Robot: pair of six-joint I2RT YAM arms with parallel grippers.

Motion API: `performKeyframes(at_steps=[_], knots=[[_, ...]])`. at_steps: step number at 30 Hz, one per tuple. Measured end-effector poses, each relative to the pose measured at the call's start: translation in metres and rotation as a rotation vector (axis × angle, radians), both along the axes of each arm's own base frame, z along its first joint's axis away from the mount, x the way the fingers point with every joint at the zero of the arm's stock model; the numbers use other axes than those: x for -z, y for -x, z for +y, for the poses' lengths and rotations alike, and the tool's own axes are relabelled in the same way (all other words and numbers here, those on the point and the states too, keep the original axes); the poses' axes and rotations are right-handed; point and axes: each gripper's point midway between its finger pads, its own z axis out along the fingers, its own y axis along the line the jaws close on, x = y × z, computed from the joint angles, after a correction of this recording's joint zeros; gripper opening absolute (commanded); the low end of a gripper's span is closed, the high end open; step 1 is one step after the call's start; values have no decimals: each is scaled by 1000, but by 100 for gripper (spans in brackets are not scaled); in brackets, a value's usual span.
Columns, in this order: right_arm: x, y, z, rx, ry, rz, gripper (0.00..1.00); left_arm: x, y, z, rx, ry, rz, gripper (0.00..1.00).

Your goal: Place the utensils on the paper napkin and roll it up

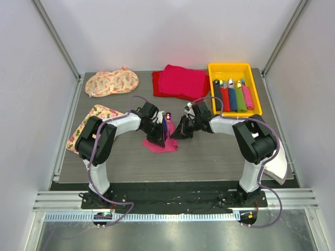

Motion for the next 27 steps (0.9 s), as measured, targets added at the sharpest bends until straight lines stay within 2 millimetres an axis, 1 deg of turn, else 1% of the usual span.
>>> performKeyframes(at_steps=[5,16,18,23,27], knots=[[6,-1,9,15,-26,38,1,0,0,0,0,0,0,7],[7,-4,30,31,-92,67,1,0,0,0,-1,1,0,7],[9,-3,32,32,-94,75,1,0,-1,0,-2,3,1,8],[17,-2,32,31,-84,82,1,-2,-3,5,-32,17,5,13],[27,-2,28,32,-50,79,1,-13,-5,9,-60,44,-14,17]])
